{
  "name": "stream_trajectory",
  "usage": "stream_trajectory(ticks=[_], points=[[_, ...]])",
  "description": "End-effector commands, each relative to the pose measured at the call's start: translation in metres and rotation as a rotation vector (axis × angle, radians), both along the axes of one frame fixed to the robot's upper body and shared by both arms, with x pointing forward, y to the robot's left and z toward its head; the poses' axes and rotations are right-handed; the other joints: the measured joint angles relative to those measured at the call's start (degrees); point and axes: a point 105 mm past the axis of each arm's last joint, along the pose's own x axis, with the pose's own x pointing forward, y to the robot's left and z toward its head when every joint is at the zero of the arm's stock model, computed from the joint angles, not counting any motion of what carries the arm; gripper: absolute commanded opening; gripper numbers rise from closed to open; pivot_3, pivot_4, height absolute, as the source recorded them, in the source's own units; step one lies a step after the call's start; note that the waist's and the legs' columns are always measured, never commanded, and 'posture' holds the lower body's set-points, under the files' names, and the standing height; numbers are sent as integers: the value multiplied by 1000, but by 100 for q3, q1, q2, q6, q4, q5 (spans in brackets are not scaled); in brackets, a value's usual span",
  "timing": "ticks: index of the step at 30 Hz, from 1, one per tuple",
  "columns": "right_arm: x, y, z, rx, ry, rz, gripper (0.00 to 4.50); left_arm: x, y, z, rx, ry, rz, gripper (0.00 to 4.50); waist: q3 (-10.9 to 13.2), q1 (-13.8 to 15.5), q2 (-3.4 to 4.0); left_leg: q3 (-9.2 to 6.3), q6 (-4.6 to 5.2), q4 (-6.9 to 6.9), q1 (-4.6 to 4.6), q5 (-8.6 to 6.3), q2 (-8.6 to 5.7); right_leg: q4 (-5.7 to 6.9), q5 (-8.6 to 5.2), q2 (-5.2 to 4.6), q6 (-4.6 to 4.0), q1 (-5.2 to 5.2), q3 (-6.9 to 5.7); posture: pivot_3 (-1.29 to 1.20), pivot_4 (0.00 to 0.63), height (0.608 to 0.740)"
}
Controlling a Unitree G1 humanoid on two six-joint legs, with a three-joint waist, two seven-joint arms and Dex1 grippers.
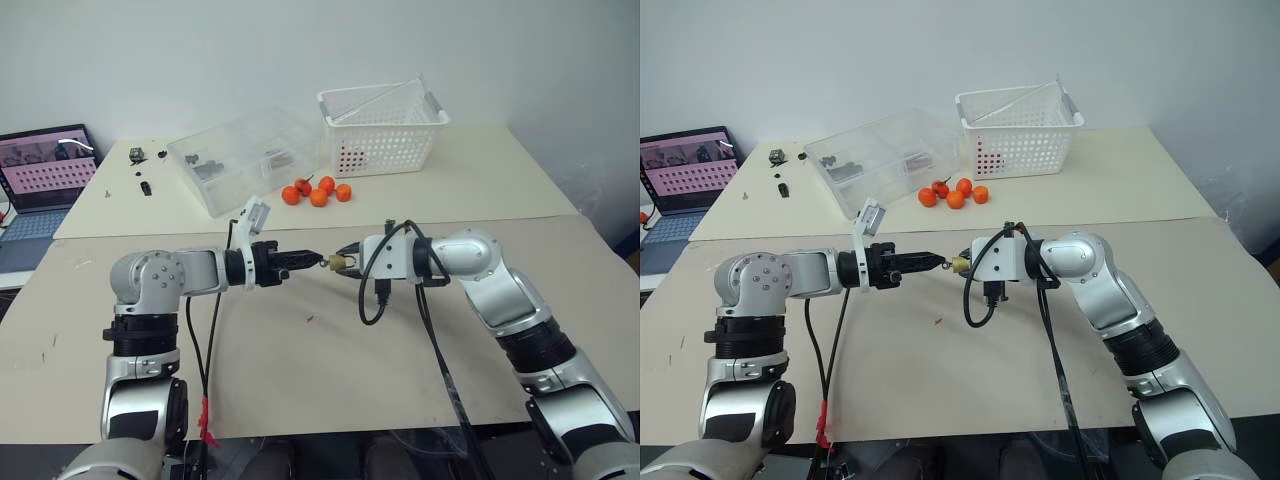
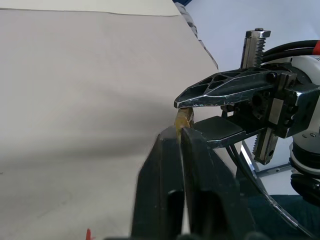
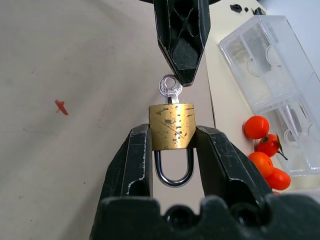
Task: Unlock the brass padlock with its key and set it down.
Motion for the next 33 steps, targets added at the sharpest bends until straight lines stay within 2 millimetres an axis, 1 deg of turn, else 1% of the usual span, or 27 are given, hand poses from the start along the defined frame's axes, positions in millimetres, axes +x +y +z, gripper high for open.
stream_trajectory(ticks=[1,10,20,23,25,26,33], points=[[-1,2,19,33,-62,2,899,2,-1,8,-9,-27,-3,1769,1,-3,-1,0,0,0,0,0,0,0,0,0,0,0,0,0,150,740],[-2,1,19,33,-63,-1,899,0,-3,10,-28,-19,-16,1769,1,-1,-2,0,0,0,0,0,0,0,0,0,0,0,0,0,150,740],[-1,1,19,37,-65,-2,899,-3,-5,7,-22,-19,-23,1769,1,-2,-2,1,0,0,0,0,0,0,0,0,0,0,0,0,150,740],[-1,1,19,37,-65,-2,899,-2,-4,6,-17,-19,-16,1068,1,-3,-2,0,0,0,0,0,0,-1,0,0,0,0,0,0,150,740],[-1,1,20,37,-67,-2,899,-2,-5,6,-23,-18,-20,306,1,0,-2,0,0,0,0,0,0,0,0,0,0,0,0,0,150,740],[-1,1,20,38,-68,-2,899,-3,-6,7,-29,-18,-25,69,1,2,-2,0,0,0,0,0,0,0,0,0,0,0,0,0,150,740],[-1,3,21,40,-71,0,899,-2,-10,12,-80,-6,-35,69,1,1,-2,0,0,0,0,0,1,-1,0,0,0,0,0,0,150,740]])
